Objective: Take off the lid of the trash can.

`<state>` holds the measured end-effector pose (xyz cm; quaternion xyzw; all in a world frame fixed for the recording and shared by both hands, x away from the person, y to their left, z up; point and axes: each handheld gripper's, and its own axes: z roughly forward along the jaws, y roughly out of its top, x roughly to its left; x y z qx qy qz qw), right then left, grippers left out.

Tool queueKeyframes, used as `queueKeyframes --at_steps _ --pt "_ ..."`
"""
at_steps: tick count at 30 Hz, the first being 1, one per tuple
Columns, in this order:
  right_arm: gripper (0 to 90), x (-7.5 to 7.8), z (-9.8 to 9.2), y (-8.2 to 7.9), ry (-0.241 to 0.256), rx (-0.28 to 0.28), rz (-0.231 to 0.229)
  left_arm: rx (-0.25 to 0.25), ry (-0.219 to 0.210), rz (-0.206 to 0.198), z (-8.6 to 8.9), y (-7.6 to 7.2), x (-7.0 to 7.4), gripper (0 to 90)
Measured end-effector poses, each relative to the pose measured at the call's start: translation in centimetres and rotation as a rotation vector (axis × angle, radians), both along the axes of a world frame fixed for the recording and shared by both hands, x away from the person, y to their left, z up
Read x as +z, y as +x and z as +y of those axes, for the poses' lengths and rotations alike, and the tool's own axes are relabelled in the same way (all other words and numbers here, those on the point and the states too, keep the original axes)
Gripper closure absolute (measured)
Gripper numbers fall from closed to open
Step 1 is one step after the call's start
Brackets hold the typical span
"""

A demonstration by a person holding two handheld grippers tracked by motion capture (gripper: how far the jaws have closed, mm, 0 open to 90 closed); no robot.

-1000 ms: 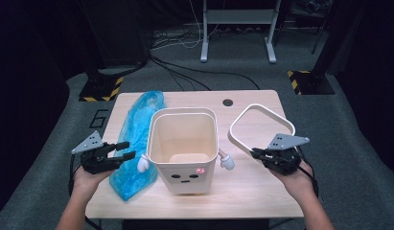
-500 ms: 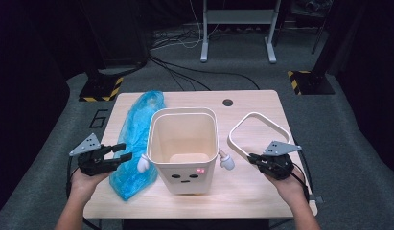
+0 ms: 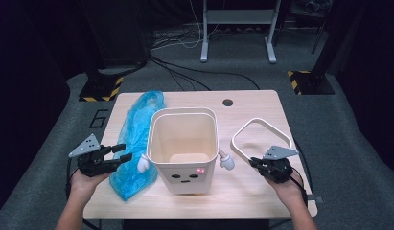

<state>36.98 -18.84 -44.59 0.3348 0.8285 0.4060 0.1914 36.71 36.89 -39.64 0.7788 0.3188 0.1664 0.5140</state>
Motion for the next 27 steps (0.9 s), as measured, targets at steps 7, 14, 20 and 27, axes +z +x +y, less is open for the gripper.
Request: queueKeyframes --at_steps 7,14,20,27 --pt "84.3 -1.9 0.5 0.6 -0.032 0.014 0.038 0.007 -0.009 -0.003 0.2 0.0 0.0 47.4" --pt "84.2 -3.5 0.0 1.2 -0.069 -0.009 0.069 0.006 -0.005 0.002 0.2 0.0 -0.2 47.3" --pt "84.1 -4.2 -1.2 1.5 -0.073 -0.057 0.079 0.006 -0.001 0.005 0.2 0.1 -0.3 47.2" --pt "84.2 -5.4 -2.1 1.9 -0.094 -0.098 0.092 0.005 -0.003 0.008 0.2 0.1 -0.4 47.1"
